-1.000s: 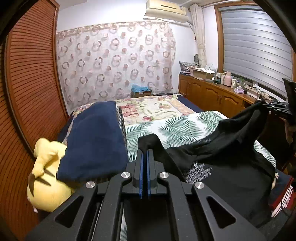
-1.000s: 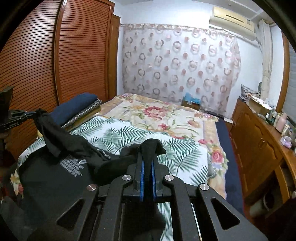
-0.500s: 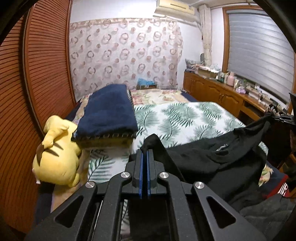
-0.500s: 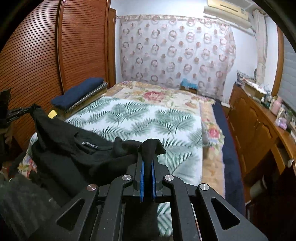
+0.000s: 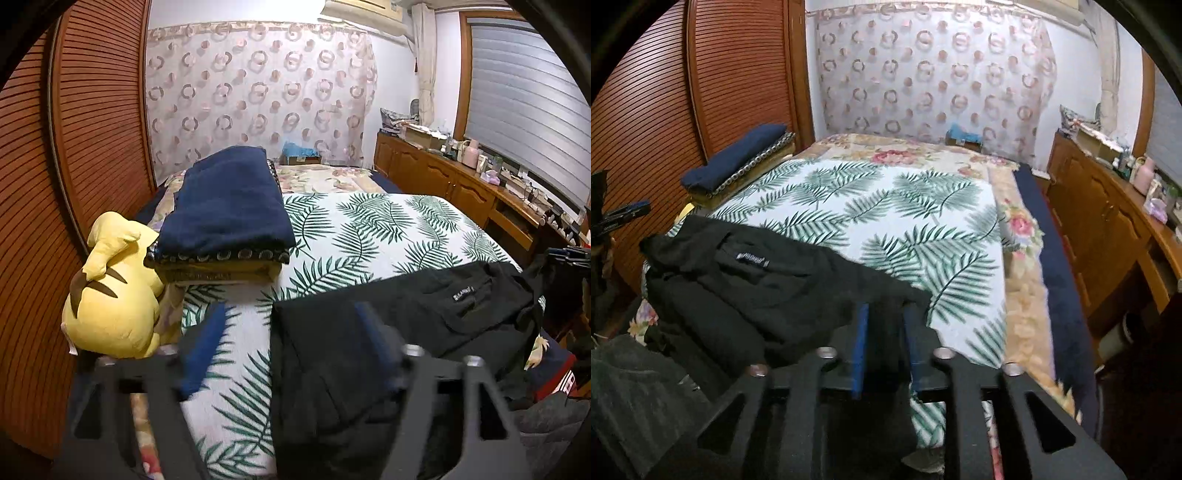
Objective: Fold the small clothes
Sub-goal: 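Lift the shirt with both grippers, fold it over, lay it down, open both, then grasp the folded shirt edge with both grippers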
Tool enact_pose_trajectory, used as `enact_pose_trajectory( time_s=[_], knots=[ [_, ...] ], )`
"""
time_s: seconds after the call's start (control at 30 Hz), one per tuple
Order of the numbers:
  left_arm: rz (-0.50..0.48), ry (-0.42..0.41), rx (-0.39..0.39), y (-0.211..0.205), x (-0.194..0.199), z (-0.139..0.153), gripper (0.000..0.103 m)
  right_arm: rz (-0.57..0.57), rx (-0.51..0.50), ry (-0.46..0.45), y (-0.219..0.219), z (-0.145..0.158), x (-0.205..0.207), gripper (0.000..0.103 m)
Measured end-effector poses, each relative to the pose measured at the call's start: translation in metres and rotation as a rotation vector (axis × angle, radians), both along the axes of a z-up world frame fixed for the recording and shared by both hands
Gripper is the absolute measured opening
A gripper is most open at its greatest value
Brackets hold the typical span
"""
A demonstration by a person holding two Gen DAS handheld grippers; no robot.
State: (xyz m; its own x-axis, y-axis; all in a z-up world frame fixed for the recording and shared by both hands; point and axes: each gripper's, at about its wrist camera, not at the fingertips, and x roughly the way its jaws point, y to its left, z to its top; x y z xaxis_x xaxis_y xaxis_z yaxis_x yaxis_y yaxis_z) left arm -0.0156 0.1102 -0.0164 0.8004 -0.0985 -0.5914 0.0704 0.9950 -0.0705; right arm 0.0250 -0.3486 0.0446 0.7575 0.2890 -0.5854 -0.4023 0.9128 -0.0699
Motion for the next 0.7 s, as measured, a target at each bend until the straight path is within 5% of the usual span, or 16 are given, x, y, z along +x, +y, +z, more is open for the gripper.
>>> enact_pose_trajectory(
  time_s=[0.07, 0.13, 0.7],
  knots=[
    [-0.005, 0.008, 0.002, 0.002, 0.009, -0.001, 0.077, -0.013, -0.002, -0.013, 0.001, 0.005, 0.004, 0.054],
    [-0.002, 0.013, 0.011, 0.003, 0.020, -0.003, 0.077, -0.013, 0.019, -0.024, 0.001, 0.006, 0.003, 0.057],
    [-0.044, 0.174, 0.046, 0.000, 0.090, -0.049, 0.077, -0.022, 0.030, 0.138, 0.008, -0.043, 0.092, 0.057]
  ],
)
